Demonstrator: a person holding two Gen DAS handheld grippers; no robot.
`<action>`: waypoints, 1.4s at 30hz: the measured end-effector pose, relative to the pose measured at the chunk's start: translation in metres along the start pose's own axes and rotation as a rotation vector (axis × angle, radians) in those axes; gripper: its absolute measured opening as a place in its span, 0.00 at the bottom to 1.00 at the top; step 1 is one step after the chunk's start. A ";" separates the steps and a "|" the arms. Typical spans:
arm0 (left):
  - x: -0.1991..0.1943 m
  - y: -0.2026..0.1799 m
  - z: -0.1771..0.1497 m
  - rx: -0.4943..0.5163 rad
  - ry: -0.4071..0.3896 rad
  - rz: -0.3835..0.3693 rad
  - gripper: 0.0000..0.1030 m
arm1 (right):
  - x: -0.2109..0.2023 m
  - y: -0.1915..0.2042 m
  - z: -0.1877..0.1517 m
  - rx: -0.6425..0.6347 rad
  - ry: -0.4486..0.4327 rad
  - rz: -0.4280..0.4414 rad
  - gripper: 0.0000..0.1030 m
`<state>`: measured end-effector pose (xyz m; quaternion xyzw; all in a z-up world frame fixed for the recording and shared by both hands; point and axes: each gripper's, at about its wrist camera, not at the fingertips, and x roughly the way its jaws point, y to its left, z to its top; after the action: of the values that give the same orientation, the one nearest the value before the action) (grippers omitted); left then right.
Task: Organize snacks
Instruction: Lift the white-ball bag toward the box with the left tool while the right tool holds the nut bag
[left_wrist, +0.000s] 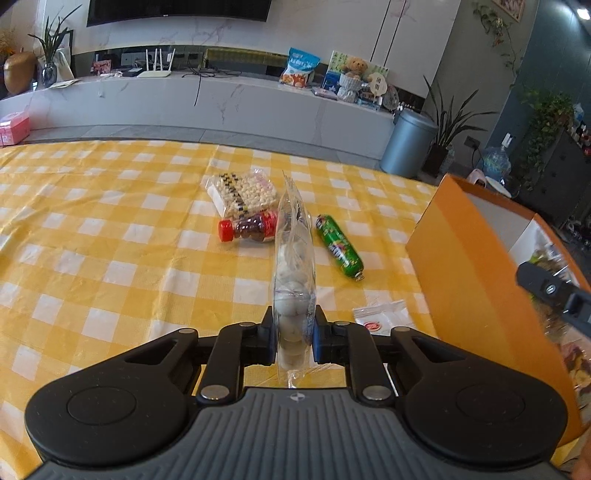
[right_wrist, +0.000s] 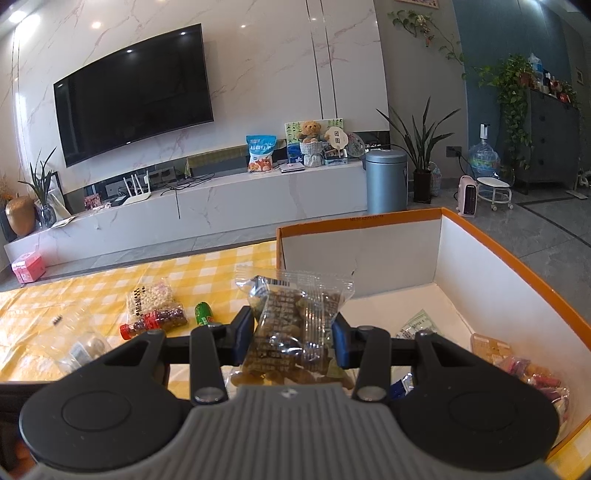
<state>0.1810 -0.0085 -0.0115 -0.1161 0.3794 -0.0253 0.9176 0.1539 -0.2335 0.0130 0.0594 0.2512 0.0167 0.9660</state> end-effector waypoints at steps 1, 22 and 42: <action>-0.005 0.000 0.001 -0.003 -0.007 -0.006 0.19 | 0.000 0.000 0.000 0.001 0.000 -0.001 0.40; -0.065 -0.068 0.035 0.058 -0.160 -0.214 0.19 | -0.025 -0.082 0.041 0.279 -0.059 0.097 0.40; -0.023 -0.081 0.033 0.034 -0.087 -0.258 0.19 | 0.071 -0.076 0.042 0.172 0.269 0.101 0.66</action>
<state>0.1915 -0.0782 0.0456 -0.1493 0.3205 -0.1445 0.9242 0.2362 -0.3095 0.0061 0.1514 0.3756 0.0513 0.9129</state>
